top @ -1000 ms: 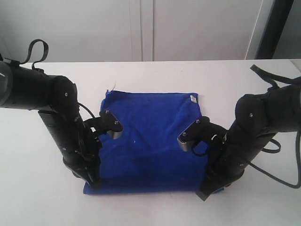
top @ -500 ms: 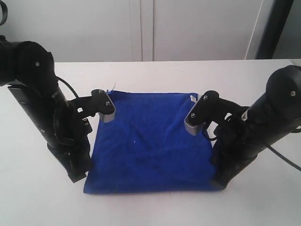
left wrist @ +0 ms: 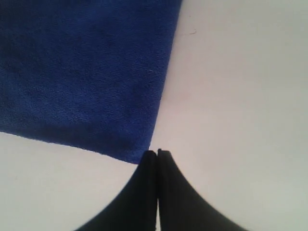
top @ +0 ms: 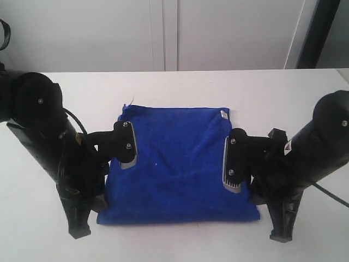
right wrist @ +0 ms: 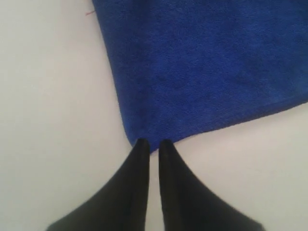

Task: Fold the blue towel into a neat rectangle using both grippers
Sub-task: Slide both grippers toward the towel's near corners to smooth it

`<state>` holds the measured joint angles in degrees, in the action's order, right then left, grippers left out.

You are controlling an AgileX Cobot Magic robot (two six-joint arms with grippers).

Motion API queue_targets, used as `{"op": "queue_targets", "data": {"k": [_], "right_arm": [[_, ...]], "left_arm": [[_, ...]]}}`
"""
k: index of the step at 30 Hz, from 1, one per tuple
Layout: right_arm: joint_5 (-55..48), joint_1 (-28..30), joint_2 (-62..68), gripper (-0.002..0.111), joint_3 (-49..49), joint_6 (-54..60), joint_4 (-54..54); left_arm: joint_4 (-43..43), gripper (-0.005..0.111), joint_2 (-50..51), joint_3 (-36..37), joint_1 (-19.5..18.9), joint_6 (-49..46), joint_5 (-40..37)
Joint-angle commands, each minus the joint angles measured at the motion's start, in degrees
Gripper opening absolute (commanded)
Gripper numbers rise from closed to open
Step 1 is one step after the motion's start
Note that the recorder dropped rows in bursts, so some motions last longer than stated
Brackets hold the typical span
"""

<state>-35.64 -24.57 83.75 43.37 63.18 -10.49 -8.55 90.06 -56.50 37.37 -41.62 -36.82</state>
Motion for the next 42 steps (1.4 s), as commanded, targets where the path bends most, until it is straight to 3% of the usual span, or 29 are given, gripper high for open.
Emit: {"op": "queue_targets", "data": {"k": [1,3,4,6,10,14,42], "right_arm": [[3.7,-0.1,0.5,0.016,-2.6,2.3,0.0],[5.5,-0.1,0.5,0.016,-3.9,4.7,-0.1],[6.6,-0.1,0.5,0.016,-4.6,5.0,-0.1],[7.4,-0.1,0.5,0.017,-4.8,6.2,-0.1],[7.9,-0.1,1.2,0.029,-4.8,6.3,-0.1],[7.8,-0.2,2.6,0.035,-4.8,7.5,-0.5],[11.8,-1.9,8.7,0.035,-4.8,10.3,-0.6]], "left_arm": [[0.3,0.0,-0.4,0.5,0.7,-0.4,-0.1],[0.3,0.007,-0.4,0.5,0.7,-0.9,0.5],[0.5,0.019,-0.4,0.5,0.7,-1.2,1.2],[0.5,0.03,-0.3,0.5,0.7,-2.4,1.3],[0.5,0.046,0.9,0.5,0.7,-3.3,1.5],[0.5,0.047,3.1,0.5,0.7,-3.6,1.6],[0.5,0.047,8.6,0.5,0.7,-7.8,5.8]]}}
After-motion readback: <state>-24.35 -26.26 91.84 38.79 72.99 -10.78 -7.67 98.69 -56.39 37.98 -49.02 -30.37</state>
